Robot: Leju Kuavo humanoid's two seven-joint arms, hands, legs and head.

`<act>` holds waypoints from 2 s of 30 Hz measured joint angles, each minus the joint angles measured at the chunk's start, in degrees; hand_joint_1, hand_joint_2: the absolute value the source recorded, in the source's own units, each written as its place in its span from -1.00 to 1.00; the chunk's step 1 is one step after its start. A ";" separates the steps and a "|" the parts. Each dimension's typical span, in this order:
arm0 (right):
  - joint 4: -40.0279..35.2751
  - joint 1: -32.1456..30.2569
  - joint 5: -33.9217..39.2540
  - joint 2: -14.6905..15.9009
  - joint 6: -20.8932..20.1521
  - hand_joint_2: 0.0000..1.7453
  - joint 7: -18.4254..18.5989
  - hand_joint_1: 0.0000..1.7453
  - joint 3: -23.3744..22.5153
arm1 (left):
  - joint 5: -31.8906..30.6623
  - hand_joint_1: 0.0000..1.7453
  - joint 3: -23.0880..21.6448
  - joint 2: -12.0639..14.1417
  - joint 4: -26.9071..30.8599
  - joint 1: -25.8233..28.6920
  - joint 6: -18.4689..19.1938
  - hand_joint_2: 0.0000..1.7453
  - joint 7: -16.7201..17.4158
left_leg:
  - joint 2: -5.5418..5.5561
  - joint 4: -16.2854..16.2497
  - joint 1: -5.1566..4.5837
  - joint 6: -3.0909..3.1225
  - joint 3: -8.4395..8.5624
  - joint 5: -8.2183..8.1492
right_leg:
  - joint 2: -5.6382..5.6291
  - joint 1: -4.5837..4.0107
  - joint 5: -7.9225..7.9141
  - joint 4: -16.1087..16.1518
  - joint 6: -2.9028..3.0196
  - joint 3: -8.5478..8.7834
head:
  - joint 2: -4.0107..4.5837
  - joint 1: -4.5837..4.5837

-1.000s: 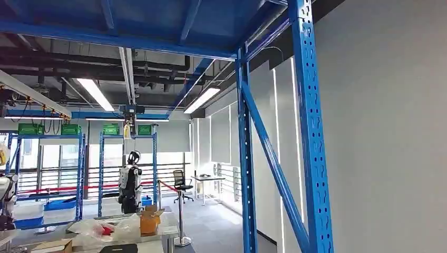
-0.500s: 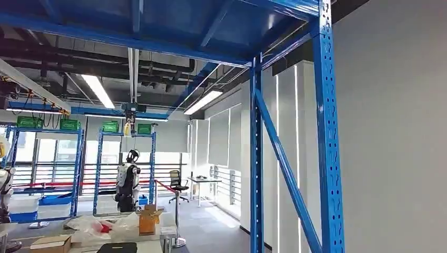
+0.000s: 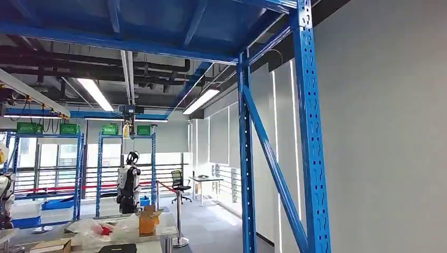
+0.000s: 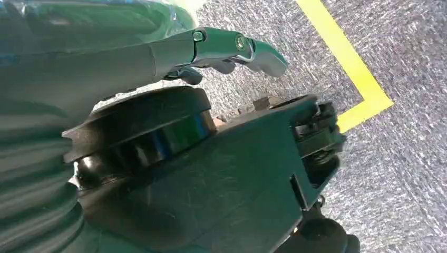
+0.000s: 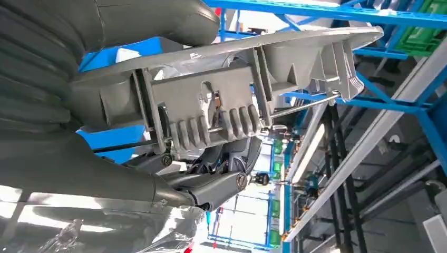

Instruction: Take the parts from the cabinet and place them on the table.

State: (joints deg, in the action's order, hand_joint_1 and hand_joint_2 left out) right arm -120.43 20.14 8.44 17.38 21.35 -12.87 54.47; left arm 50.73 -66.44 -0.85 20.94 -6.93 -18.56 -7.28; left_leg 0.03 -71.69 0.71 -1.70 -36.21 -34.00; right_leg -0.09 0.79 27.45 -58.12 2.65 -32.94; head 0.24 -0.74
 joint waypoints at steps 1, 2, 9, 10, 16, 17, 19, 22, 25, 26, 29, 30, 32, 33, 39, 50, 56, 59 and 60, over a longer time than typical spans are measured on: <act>0.02 -0.06 0.00 0.00 0.04 1.00 -0.02 1.00 -0.04 | 0.15 -1.00 0.00 0.07 0.00 -0.06 0.00 1.00 0.00 | 0.00 4.98 0.05 0.11 2.32 2.85 | -0.05 0.01 0.04 -0.09 -0.09 0.04 | 0.00 -0.07; 0.02 -0.06 0.00 0.00 0.04 1.00 -0.07 1.00 -0.11 | 0.24 -1.00 0.00 0.11 0.00 -0.16 0.00 1.00 -0.04 | 0.00 10.75 0.06 0.34 5.04 5.54 | -0.09 0.02 0.08 -0.19 -0.28 0.11 | 0.00 -0.09; 0.02 -0.17 0.07 0.02 0.07 1.00 -0.13 1.00 -0.26 | 0.29 -1.00 0.00 0.28 0.00 -0.43 0.00 1.00 -0.04 | -0.07 14.59 -0.08 3.03 5.73 6.14 | -0.06 -0.01 1.25 -1.50 -2.80 -0.83 | 0.00 0.33; 0.02 -0.18 0.07 0.02 0.07 1.00 -0.15 1.00 -0.26 | 0.31 -1.00 0.00 0.28 0.00 -0.52 0.00 1.00 -0.04 | -0.07 14.58 -0.09 3.30 5.49 6.27 | -0.07 0.04 3.69 -4.96 -2.91 -2.31 | 0.00 0.50; 0.33 -0.50 0.11 0.15 0.07 1.00 -0.15 1.00 -0.26 | 0.39 -1.00 0.00 0.28 0.00 -0.32 0.00 1.00 -0.04 | -0.02 14.40 -0.66 3.56 4.98 6.62 | -0.06 -0.03 3.80 -10.19 -2.66 -3.48 | 0.00 1.07; 0.33 -0.47 0.11 0.17 0.07 1.00 -0.15 1.00 -0.28 | 0.39 -1.00 0.00 0.28 0.00 -0.37 0.00 1.00 -0.11 | 0.00 14.25 -0.74 3.51 5.00 6.59 | -0.06 -0.14 1.44 -4.78 -2.27 -0.75 | 0.00 1.14; 0.33 -0.40 0.18 0.17 0.07 1.00 -0.15 1.00 -0.28 | 0.39 -1.00 0.00 0.24 0.00 -0.49 -0.02 1.00 -0.24 | 0.02 13.77 -1.23 2.92 4.56 6.48 | -0.03 -0.46 1.30 0.31 -1.69 1.54 | 0.00 0.92; 0.33 -0.47 0.20 0.24 0.09 1.00 -0.20 1.00 -0.39 | 0.42 -1.00 0.00 0.24 0.00 -0.46 0.02 1.00 -0.28 | -0.04 14.07 -0.84 1.93 4.42 6.96 | -0.21 -0.77 0.89 0.10 -0.96 1.01 | 0.00 0.96; 0.33 -0.41 0.20 0.26 0.09 1.00 -0.20 1.00 -0.57 | 0.42 -1.00 0.00 0.26 0.00 -0.52 0.00 1.00 -0.31 | -0.01 10.34 -0.67 0.80 3.12 3.38 | 0.12 -0.14 0.12 0.80 0.03 0.92 | 0.00 0.65; 0.33 -0.45 0.22 0.26 0.09 1.00 -0.22 1.00 -0.57 | 0.42 -1.00 0.00 0.26 0.00 -0.51 0.00 1.00 -0.31 | -0.01 5.85 -0.47 0.49 1.40 0.72 | 0.18 -0.14 0.05 0.77 0.13 0.79 | 0.00 0.48; 0.39 -0.52 0.28 0.26 0.07 1.00 -0.22 1.00 -0.57 | 0.44 -1.00 -0.02 0.33 0.00 -0.45 0.26 1.00 -0.02 | -0.01 -3.50 -0.19 0.04 -1.98 -2.58 | 0.33 -0.15 -0.11 0.45 0.12 0.30 | 0.00 0.24; 0.39 -0.51 0.28 0.26 0.04 1.00 -0.20 1.00 -0.57 | 0.42 -1.00 -0.06 0.41 0.00 -0.48 0.70 1.00 0.15 | -0.01 -1.96 -0.14 0.03 -0.88 -1.18 | 0.33 -0.12 -0.14 0.23 0.07 0.14 | 0.00 0.22; 0.39 -0.50 0.44 0.26 0.04 1.00 -0.22 1.00 -0.57 | 0.42 -1.00 -0.24 0.74 0.00 -0.67 1.09 1.00 0.42 | -0.01 8.00 -0.05 0.25 4.33 3.94 | 0.31 -0.08 -0.13 -0.19 -0.09 -0.04 | 0.00 -0.02; 0.39 -0.50 0.46 0.26 0.04 1.00 -0.22 1.00 -0.57 | 0.42 -1.00 -0.31 0.79 0.00 -0.81 1.09 1.00 0.42 | 0.03 12.66 -0.06 0.49 6.59 5.04 | 0.32 -0.10 -0.14 -0.32 -0.28 -0.08 | 0.00 -0.07; 0.39 -0.40 0.48 0.28 0.11 1.00 -0.26 1.00 -0.63 | 0.42 -1.00 -0.92 1.18 0.00 -1.23 1.77 1.00 0.59 | -0.12 14.49 -0.25 3.02 6.08 5.92 | 0.14 -0.07 -0.14 -0.70 -2.52 -1.03 | 0.00 0.15; 0.50 -0.29 0.70 0.42 0.24 1.00 -0.33 1.00 -0.66 | 0.42 -1.00 -1.36 1.29 0.00 -1.50 1.81 1.00 0.59 | -0.06 13.32 -1.01 2.64 2.26 8.40 | 0.12 -0.50 2.61 0.32 -1.59 3.00 | 0.00 1.00; 0.50 -0.26 0.83 0.39 0.66 1.00 -0.33 1.00 -0.70 | 0.42 -1.00 -1.42 1.35 -0.02 -1.54 1.84 1.00 0.66 | 0.01 8.20 -0.43 0.42 0.17 3.24 | 0.51 -0.24 0.25 0.82 0.33 1.32 | 0.00 0.63; 0.61 -0.31 0.92 0.37 0.66 1.00 -0.33 1.00 -0.70 | 0.42 -1.00 -1.46 1.42 -0.02 -1.53 1.84 1.00 0.76 | 0.01 -3.27 -0.18 -0.22 -2.84 -2.85 | 0.61 -0.33 -1.00 0.41 0.33 -0.73 | 0.00 0.35; 0.66 -0.32 0.98 0.39 0.66 1.00 -0.33 1.00 -0.68 | 0.42 -1.00 -1.55 1.44 -0.02 -1.52 1.84 1.00 0.79 | 0.01 -2.97 -0.18 -0.23 -1.88 -2.54 | 0.61 -0.32 -1.40 0.16 0.28 -1.56 | 0.00 0.26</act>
State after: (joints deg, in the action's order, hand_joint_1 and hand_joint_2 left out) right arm -119.78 19.82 9.42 17.77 22.01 -13.20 53.79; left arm 51.15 -68.00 0.59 20.92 -8.45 -16.72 -6.49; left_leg 0.03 -74.66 0.53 -1.93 -38.09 -36.54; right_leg 0.52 0.46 26.05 -57.96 2.93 -34.49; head 0.24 -0.48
